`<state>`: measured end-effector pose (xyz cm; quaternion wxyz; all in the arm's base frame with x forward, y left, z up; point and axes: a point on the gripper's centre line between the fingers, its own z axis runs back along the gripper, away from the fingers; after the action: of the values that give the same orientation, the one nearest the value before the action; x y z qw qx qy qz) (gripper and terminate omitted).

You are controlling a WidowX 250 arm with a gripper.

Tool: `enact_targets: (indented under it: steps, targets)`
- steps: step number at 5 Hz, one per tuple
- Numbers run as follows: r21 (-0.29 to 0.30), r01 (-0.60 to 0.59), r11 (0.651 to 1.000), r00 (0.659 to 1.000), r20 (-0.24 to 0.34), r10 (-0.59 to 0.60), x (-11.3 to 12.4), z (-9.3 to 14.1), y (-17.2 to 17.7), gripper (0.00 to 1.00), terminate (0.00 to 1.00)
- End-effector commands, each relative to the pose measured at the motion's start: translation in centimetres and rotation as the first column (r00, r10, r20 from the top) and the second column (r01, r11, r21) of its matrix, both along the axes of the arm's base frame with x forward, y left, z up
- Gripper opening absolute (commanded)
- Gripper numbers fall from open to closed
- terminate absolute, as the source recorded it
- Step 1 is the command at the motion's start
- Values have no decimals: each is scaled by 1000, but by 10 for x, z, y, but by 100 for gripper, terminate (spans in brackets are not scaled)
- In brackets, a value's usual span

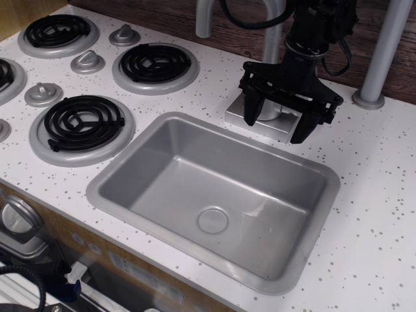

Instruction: Lever vertical to front

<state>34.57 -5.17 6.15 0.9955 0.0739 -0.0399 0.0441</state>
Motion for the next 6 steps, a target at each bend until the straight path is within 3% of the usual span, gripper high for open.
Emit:
enact_targets:
  steps: [1,4,6]
  targets:
    - [0,0,1000,1000,0,0,0,0,0,100,0]
    - [22,59,998,987,150,-62,14,15,-1,100,0]
    - [36,99,994,980,172,-104,26,26,-3,100,0]
